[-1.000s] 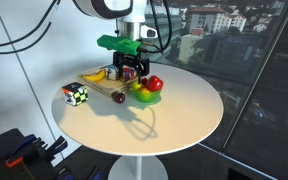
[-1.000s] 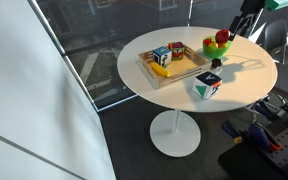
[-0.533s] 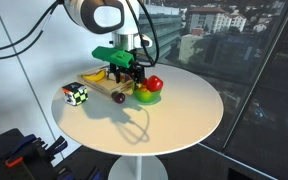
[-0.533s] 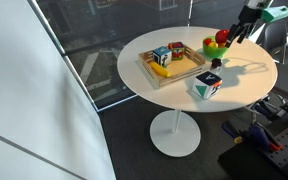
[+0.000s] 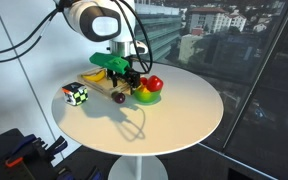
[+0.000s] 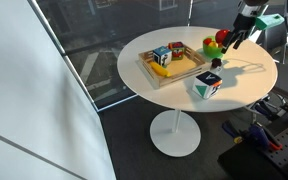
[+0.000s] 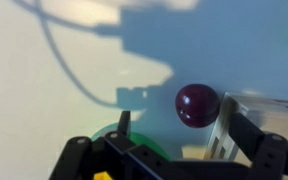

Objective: Pick up the red strawberry toy and put it in the green bowl

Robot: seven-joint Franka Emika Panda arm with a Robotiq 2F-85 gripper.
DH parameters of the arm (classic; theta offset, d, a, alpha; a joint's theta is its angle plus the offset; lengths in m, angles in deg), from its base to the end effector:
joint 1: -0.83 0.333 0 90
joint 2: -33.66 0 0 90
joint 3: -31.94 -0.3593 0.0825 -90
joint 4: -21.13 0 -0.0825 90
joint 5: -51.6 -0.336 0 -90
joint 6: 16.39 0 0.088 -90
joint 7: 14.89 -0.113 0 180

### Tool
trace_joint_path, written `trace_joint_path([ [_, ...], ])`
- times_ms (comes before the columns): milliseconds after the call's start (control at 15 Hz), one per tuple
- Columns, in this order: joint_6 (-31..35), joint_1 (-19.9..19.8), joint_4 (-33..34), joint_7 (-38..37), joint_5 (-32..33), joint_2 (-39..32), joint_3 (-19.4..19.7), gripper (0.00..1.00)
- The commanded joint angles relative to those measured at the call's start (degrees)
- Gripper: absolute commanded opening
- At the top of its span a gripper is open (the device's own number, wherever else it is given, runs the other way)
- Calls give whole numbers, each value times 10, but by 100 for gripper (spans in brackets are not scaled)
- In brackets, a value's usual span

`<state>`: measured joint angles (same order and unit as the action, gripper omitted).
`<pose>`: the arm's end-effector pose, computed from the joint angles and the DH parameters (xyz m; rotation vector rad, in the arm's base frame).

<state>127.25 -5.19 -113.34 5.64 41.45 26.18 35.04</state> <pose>0.4856 -0.0783 0.3545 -3.0501 -0.0892 -0.0835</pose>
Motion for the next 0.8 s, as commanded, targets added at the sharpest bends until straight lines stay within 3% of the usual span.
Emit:
trace_joint_path([
  [0, 15, 3, 7, -27, 3, -19, -5, 100],
  [733, 8, -1, 1, -18, 2, -27, -10, 100],
])
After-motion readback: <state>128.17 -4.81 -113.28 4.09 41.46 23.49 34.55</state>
